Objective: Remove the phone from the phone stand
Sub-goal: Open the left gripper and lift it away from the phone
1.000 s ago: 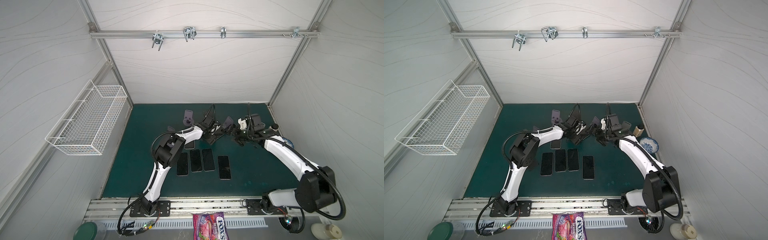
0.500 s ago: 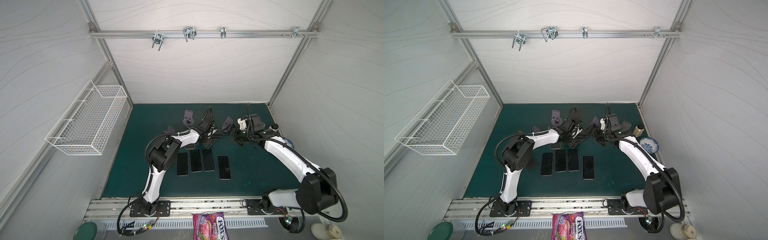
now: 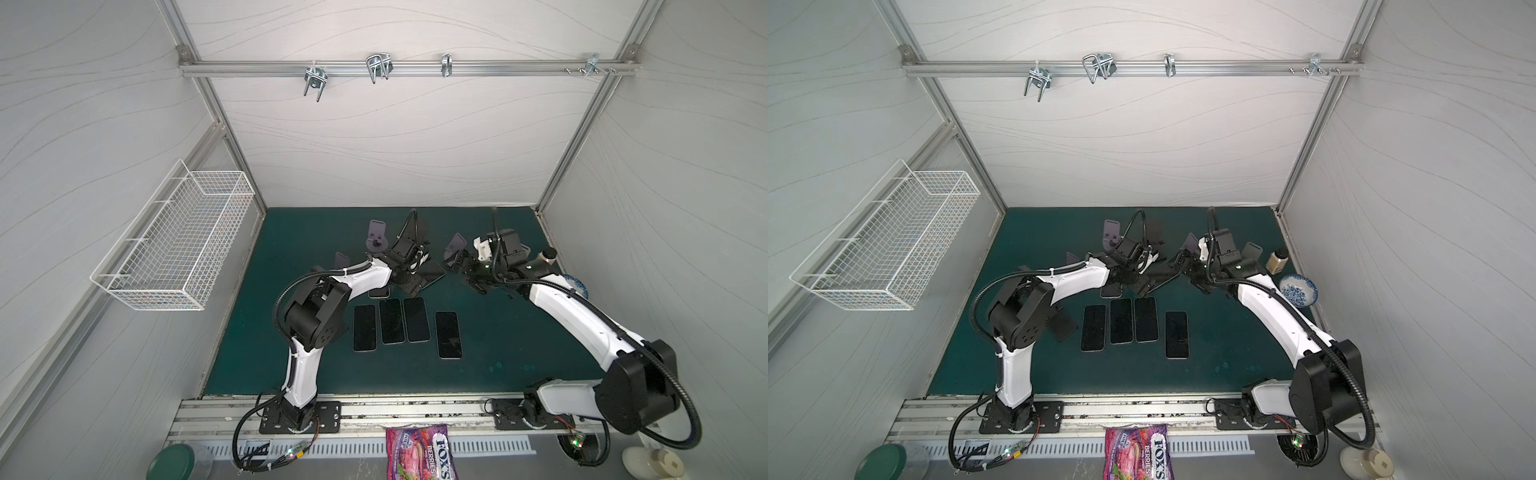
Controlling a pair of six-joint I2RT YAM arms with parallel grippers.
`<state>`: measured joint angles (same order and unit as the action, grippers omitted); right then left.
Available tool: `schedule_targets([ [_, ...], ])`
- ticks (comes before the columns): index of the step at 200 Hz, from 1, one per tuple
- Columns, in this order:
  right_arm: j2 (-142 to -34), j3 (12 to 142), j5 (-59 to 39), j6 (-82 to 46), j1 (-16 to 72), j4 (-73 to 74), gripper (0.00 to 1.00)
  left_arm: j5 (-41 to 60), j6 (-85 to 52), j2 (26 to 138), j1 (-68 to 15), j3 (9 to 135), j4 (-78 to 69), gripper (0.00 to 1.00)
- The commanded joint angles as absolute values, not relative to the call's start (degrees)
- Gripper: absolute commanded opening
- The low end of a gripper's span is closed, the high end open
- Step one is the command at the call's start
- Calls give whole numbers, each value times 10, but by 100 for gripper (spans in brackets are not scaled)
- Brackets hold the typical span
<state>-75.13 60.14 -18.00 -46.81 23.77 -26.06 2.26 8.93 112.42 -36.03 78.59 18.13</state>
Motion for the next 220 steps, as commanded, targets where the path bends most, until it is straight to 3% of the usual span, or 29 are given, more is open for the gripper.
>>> schedule_targets([
  [1,-729,626,-159,-455,238,-285,95,21,86,1056,-357,798,164,87],
  [29,-721,623,-144,-435,215,-290,96,12,76,971,-351,744,130,87],
  [60,-699,594,-58,-354,173,-262,99,-29,42,815,-308,573,2,88],
  [89,-667,520,43,-249,147,-157,99,-32,19,700,-235,459,-37,88],
  [135,-688,377,198,-115,137,51,99,-145,-11,570,-172,326,-111,88],
  [174,-774,301,179,-25,128,259,99,-290,-30,575,-141,249,-162,90],
  [220,-839,264,107,56,120,399,99,-242,-84,596,-29,190,-228,89],
])
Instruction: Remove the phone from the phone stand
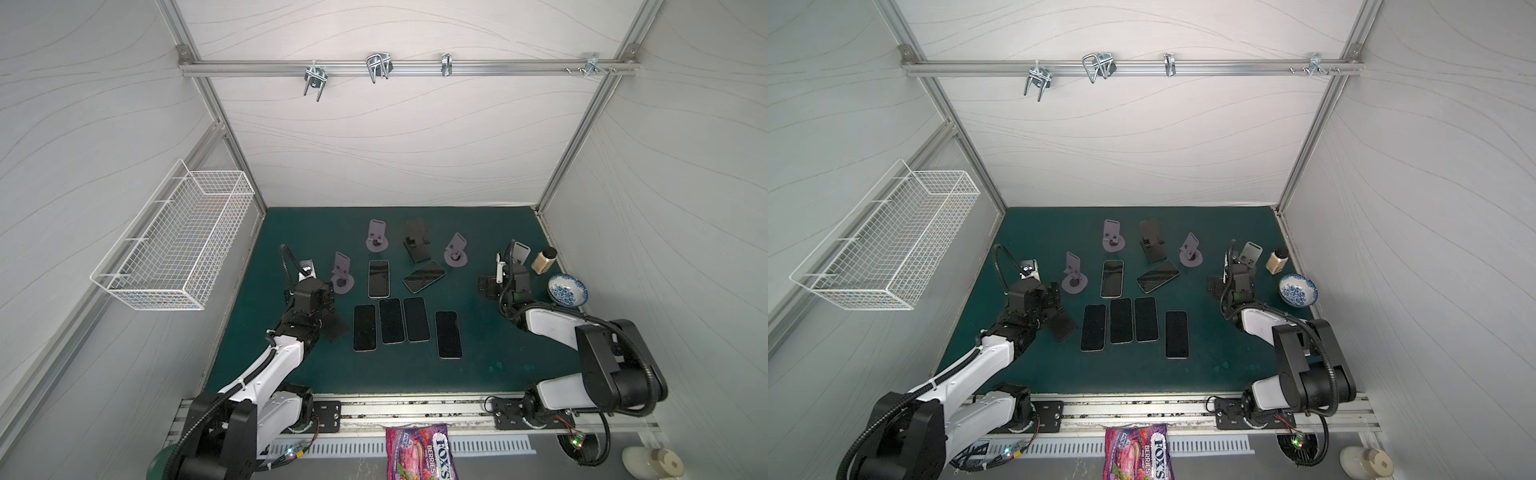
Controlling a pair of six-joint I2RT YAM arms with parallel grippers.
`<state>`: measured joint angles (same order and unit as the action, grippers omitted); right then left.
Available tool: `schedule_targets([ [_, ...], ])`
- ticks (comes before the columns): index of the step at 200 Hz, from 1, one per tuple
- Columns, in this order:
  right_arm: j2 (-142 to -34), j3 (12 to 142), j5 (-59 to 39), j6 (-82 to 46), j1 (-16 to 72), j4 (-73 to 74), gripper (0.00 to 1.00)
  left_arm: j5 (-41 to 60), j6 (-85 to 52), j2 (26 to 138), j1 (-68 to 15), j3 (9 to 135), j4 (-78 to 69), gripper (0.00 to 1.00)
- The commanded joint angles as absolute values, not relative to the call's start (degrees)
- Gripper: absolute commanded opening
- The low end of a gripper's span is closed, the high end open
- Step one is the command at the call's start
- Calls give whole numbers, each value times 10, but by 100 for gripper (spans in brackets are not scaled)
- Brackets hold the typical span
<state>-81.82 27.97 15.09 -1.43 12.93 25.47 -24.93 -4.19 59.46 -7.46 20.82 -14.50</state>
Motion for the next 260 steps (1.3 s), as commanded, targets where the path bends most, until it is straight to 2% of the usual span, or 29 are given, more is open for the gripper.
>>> schedule_targets([
  [1,-840,264,104,56,119,398,99,-239,-84,595,-28,188,-230,89],
  [33,-870,235,57,41,92,467,99,-211,-67,634,-13,142,-347,89],
  [54,-902,209,39,16,66,549,99,-164,-43,674,-11,154,-384,88],
  [128,-895,242,17,-13,39,471,99,-70,-9,732,-4,165,-455,88],
  [196,-896,243,18,-13,39,468,99,-115,-16,723,-4,137,-500,90],
  [260,-896,245,20,-15,38,465,99,-114,-35,804,6,126,-617,93],
])
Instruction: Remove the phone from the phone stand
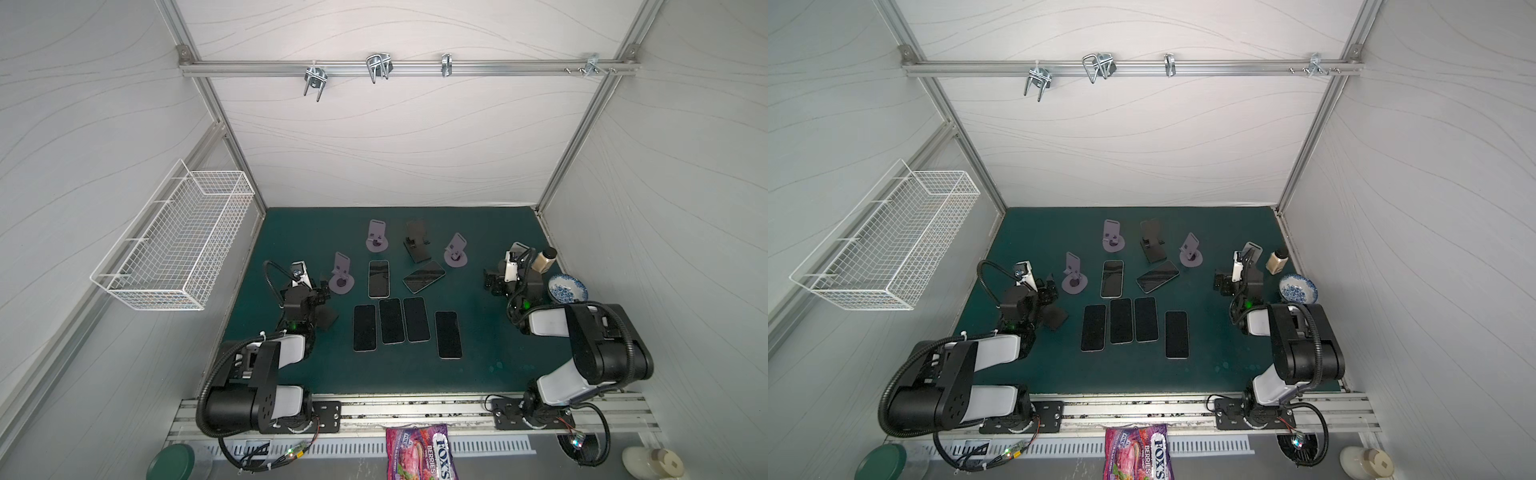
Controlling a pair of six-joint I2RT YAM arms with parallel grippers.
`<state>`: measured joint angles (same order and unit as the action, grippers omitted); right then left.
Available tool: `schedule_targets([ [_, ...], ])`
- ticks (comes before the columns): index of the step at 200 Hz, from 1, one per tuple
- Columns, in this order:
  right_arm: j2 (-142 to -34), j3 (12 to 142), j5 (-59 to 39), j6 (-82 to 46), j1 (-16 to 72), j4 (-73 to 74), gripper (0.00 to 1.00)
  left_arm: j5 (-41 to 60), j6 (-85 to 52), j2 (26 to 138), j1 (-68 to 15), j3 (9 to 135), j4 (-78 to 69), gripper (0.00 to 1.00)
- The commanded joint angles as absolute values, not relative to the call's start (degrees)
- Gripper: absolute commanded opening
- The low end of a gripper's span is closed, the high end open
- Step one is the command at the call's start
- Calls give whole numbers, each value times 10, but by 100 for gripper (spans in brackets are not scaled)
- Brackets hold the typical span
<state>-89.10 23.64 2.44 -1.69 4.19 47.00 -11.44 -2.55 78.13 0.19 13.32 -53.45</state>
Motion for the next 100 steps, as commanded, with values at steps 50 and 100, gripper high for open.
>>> schedule_targets([
  [50,-896,246,22,-15,38,465,99,-113,-32,829,6,138,-618,94],
  [100,-899,248,26,-17,40,465,99,-128,-37,878,6,119,-701,95],
])
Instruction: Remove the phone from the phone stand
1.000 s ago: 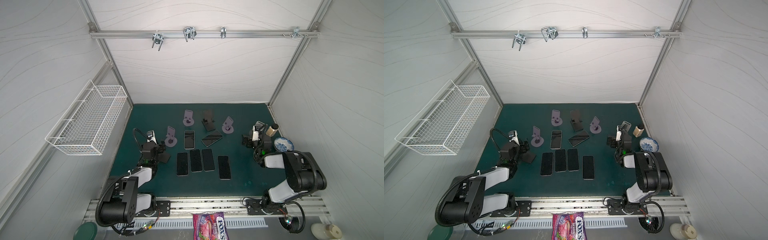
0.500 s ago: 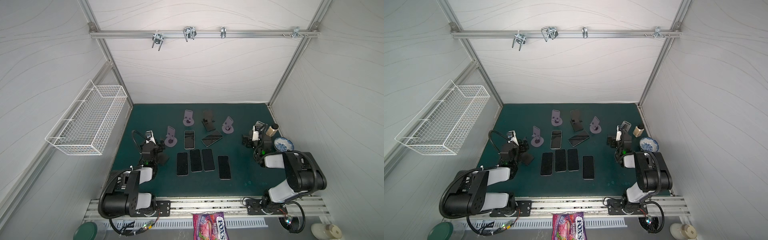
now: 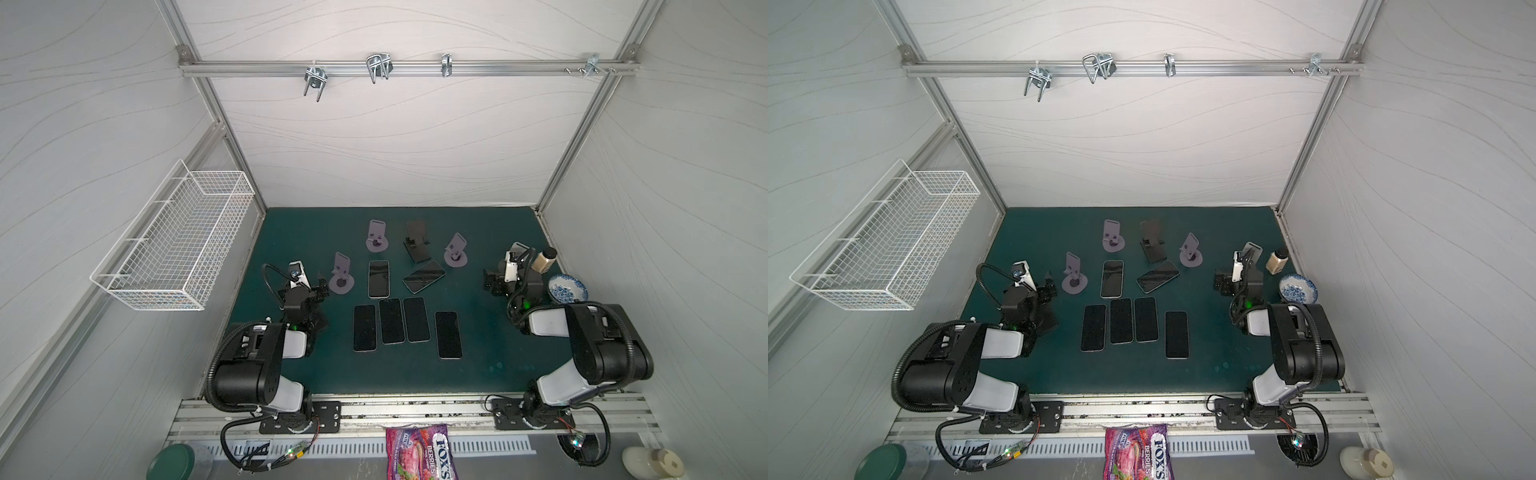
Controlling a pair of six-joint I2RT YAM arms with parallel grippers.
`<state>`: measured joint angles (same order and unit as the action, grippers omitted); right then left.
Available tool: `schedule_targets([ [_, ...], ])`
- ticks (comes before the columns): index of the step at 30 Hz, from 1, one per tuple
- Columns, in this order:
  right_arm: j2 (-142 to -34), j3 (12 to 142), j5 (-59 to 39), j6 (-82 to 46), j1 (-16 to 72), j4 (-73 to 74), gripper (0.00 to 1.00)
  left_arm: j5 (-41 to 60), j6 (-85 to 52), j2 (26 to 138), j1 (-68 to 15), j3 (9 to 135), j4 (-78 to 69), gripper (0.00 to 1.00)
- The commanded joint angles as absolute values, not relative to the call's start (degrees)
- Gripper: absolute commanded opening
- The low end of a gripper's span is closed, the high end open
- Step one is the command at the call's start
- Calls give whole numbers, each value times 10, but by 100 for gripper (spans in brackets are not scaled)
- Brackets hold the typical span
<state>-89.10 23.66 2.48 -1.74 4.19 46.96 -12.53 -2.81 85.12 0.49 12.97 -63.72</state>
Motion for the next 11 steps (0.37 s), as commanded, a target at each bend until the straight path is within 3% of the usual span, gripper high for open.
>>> schedule_targets([
  [1,-899,248,26,-17,40,465,99,-129,-38,878,6,118,-702,95],
  [11,-897,250,32,-15,42,459,99,-132,-36,895,6,118,-724,97],
])
